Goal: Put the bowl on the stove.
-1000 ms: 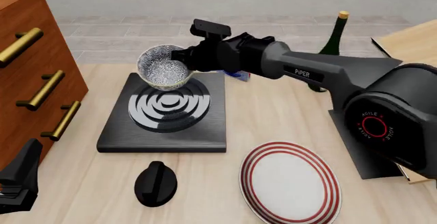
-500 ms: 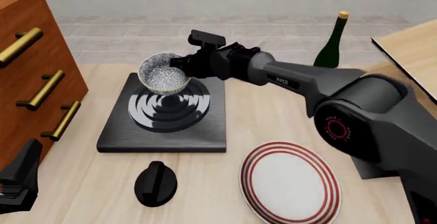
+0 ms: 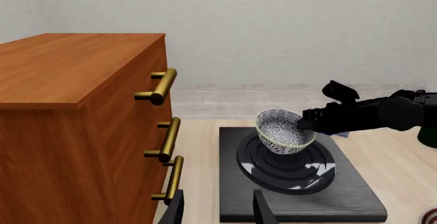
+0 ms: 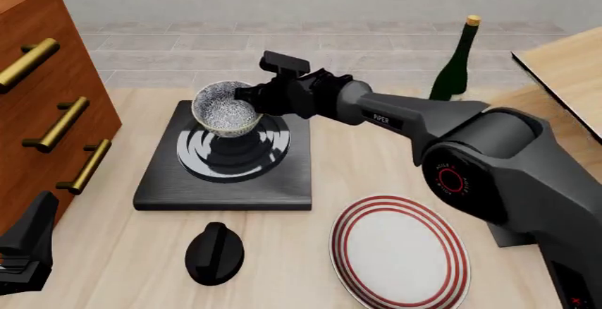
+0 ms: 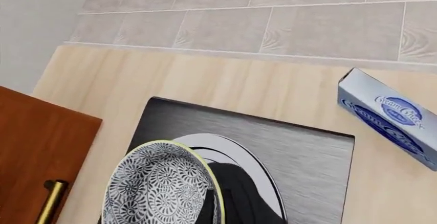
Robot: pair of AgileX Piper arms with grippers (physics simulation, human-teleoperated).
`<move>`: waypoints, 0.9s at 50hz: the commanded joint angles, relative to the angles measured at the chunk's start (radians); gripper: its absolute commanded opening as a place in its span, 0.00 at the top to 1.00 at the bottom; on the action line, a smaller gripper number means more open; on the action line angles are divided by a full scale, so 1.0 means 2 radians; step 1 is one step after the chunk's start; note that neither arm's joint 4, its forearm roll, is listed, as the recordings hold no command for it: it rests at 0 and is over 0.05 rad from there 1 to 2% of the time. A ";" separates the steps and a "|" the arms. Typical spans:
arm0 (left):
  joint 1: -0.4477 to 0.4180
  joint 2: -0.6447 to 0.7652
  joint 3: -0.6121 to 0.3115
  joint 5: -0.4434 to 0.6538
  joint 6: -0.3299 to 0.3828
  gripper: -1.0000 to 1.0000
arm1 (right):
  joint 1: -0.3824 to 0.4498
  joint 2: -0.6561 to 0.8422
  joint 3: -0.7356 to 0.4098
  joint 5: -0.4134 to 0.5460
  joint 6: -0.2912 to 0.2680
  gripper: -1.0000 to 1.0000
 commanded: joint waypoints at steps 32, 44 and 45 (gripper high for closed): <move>0.000 0.000 0.000 0.000 0.000 0.00 | 0.000 -0.007 0.007 -0.001 -0.007 0.00; 0.000 0.000 0.000 0.000 0.000 0.00 | -0.002 -0.023 0.002 0.011 -0.013 0.00; 0.000 0.000 0.000 0.000 0.000 0.00 | -0.001 -0.024 0.001 0.013 -0.014 0.00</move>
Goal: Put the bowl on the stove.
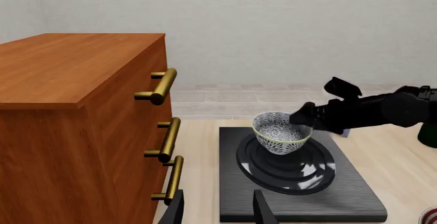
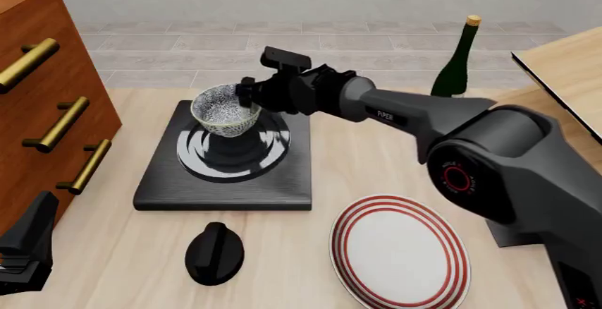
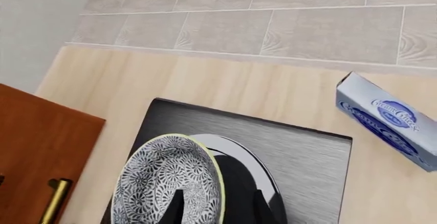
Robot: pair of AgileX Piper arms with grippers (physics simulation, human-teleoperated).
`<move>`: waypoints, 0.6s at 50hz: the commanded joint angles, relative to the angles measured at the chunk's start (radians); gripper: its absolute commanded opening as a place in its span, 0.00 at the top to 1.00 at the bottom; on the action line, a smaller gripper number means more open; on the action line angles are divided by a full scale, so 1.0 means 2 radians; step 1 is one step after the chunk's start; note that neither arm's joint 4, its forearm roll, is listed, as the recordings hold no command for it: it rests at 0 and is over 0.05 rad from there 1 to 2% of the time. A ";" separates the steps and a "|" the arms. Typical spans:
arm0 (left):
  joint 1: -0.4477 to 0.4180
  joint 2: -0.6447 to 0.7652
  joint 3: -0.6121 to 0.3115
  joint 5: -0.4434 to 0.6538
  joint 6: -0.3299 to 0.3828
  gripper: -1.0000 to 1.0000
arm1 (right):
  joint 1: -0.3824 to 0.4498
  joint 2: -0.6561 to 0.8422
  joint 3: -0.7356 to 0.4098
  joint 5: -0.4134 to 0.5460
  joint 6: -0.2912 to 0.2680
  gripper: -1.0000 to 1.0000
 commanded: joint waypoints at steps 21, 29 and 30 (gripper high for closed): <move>0.000 0.000 0.000 0.000 0.000 0.00 | 0.006 -0.079 0.052 -0.004 -0.016 0.00; 0.000 0.000 0.000 0.000 0.000 0.00 | 0.004 -0.121 0.100 -0.021 -0.025 0.00; 0.000 0.000 0.000 0.000 0.000 0.00 | 0.004 -0.128 0.106 -0.022 -0.029 0.00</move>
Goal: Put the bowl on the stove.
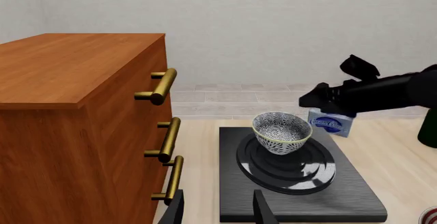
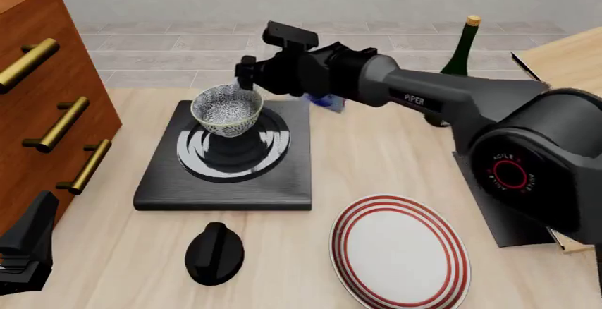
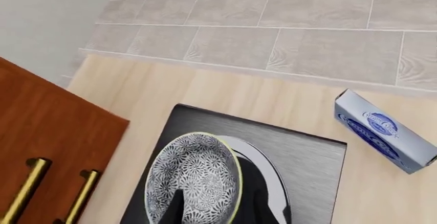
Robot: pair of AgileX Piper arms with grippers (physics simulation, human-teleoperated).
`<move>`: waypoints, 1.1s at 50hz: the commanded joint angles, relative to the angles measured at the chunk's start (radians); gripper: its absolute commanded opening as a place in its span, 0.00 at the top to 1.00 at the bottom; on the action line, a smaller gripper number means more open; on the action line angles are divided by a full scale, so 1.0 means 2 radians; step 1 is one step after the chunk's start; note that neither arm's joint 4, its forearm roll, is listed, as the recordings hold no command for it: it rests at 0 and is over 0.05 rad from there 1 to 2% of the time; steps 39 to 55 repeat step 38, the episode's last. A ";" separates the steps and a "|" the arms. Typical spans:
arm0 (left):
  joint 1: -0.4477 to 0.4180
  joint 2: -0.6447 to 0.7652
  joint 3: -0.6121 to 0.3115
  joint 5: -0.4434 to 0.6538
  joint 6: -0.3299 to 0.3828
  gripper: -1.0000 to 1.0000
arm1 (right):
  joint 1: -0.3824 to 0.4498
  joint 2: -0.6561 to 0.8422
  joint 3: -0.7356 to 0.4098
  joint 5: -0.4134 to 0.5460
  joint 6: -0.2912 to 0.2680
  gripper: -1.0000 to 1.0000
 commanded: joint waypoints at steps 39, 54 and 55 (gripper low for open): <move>0.000 0.000 0.000 0.000 0.000 0.00 | 0.029 -0.238 0.292 -0.128 -0.006 0.00; 0.000 0.000 0.000 0.000 0.000 0.00 | 0.029 -0.238 0.292 -0.128 -0.006 0.00; 0.000 0.000 0.000 0.000 0.000 0.00 | 0.029 -0.238 0.292 -0.128 -0.006 0.00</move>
